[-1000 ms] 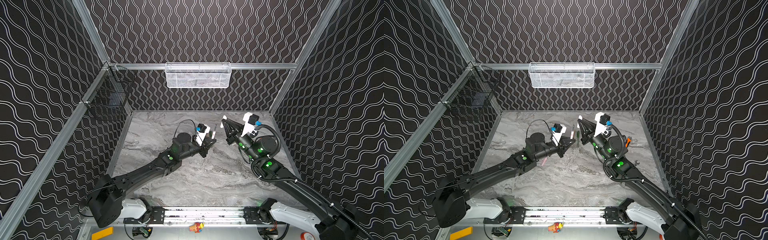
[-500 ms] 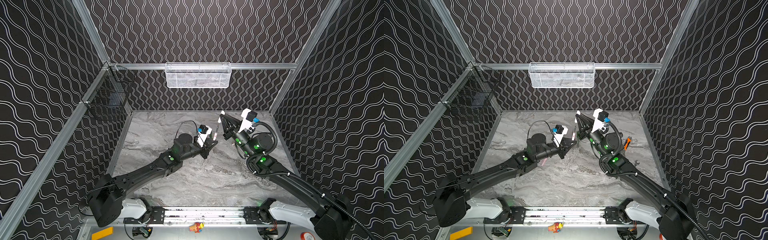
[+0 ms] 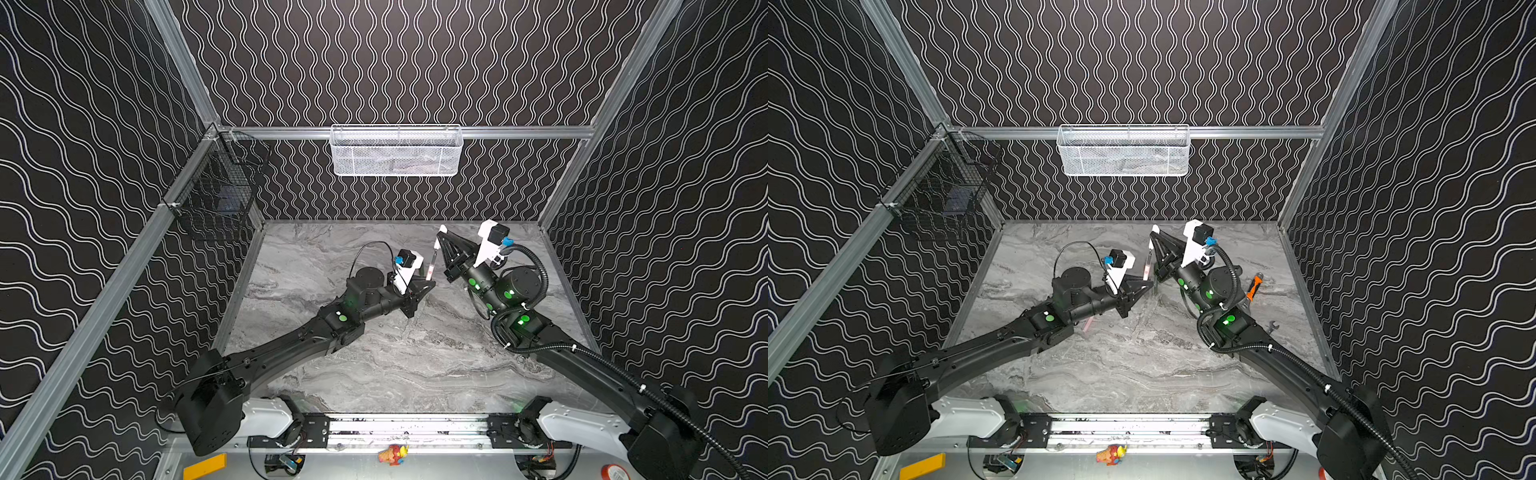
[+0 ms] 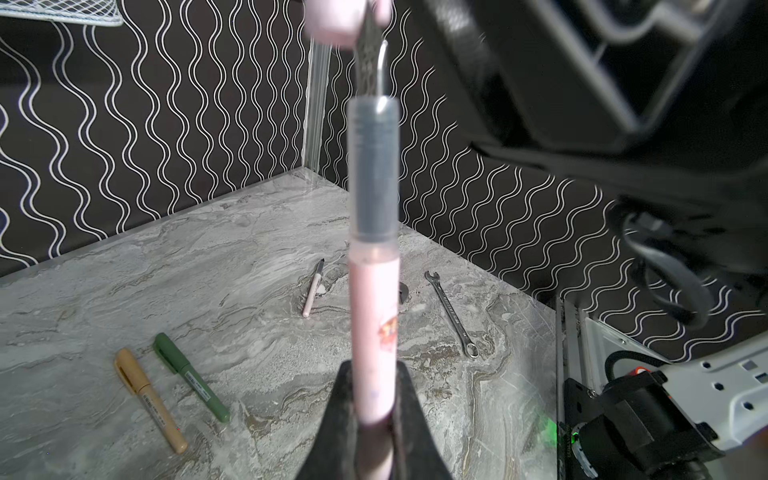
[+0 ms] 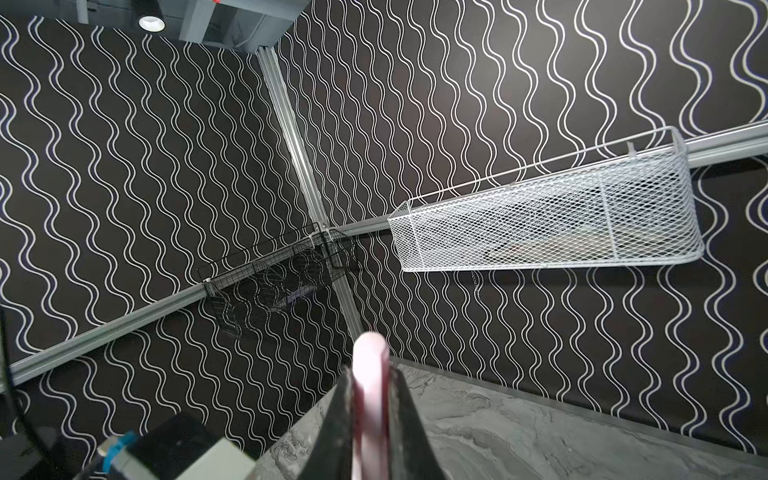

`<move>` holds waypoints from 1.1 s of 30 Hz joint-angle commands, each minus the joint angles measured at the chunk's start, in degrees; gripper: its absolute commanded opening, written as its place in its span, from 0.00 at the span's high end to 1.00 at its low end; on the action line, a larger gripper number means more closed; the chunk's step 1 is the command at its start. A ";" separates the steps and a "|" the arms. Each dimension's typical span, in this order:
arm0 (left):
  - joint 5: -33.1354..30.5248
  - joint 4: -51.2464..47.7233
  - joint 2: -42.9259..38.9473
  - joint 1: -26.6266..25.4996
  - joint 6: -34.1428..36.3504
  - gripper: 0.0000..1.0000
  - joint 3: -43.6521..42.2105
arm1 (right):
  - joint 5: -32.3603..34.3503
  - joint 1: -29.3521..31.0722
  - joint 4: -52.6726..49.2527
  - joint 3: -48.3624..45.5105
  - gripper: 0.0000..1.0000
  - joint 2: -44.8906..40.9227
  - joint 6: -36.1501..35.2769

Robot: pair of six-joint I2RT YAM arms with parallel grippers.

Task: Insert the pens into the pen caps

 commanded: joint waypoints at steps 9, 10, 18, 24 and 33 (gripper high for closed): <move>-0.16 1.94 0.24 -0.12 0.47 1.00 0.22 | -0.11 0.06 0.80 -0.23 0.92 -0.72 1.37; -0.14 1.95 0.33 -0.17 0.32 1.00 0.23 | 0.14 0.06 1.02 -0.09 0.92 -0.87 1.22; 0.02 1.90 0.44 -0.17 0.29 1.00 0.35 | 0.62 -0.12 -0.09 2.95 0.92 -0.61 -0.39; -0.14 1.82 0.12 -0.20 0.47 1.00 0.39 | -0.37 -0.17 -0.43 2.32 0.92 -0.15 0.36; -0.40 1.69 -0.18 -0.24 0.71 1.00 0.23 | -1.42 -0.17 -2.43 0.46 0.92 -1.22 2.32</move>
